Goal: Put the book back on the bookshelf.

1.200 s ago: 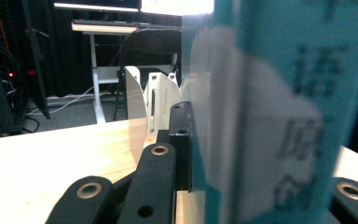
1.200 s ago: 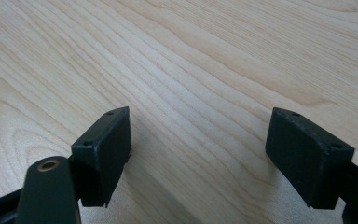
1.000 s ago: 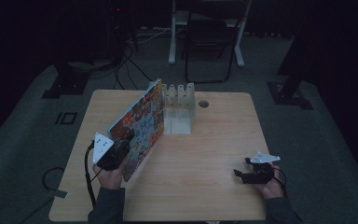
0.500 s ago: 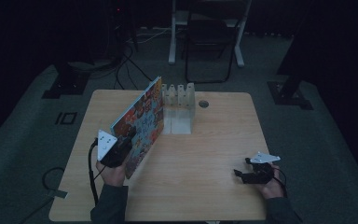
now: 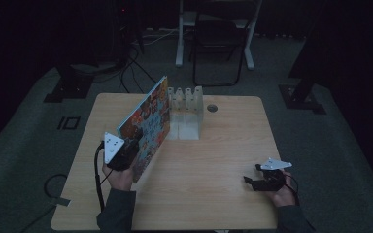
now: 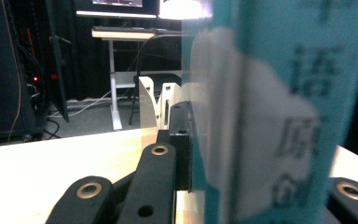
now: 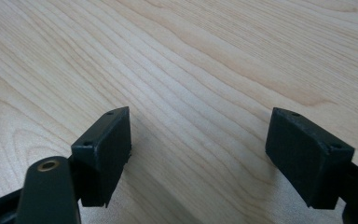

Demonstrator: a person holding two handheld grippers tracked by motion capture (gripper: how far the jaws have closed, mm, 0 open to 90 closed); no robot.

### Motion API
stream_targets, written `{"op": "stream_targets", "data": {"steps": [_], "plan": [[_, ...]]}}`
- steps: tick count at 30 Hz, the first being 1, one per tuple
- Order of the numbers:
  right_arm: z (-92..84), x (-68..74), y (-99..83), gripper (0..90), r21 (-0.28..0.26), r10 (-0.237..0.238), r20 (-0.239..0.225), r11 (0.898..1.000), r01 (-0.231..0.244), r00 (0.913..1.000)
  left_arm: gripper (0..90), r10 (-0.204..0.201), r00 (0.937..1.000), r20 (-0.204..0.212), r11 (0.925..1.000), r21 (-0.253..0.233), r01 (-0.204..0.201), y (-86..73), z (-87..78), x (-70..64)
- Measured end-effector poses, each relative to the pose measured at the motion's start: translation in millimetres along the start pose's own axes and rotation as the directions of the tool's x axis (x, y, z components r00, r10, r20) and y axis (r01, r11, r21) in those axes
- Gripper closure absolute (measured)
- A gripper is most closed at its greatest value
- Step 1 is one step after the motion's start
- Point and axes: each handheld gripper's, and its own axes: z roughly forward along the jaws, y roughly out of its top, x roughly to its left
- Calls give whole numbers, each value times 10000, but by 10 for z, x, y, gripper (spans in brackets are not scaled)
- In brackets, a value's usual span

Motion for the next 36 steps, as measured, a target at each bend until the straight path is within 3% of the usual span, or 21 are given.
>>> {"op": "stream_targets", "data": {"steps": [34, 36], "plan": [[-1, -1, 1, 218, 5, 2, -5, 10000, -2, 10000, 811, 37, 9996, -275, 10000, -76, -39, 61, 99, -34], [-1, -1, 0, 219, 5, 1, -5, 10000, -1, 10000, 811, 141, 9982, -586, 9999, -87, -147, 60, 170, -38]]}}
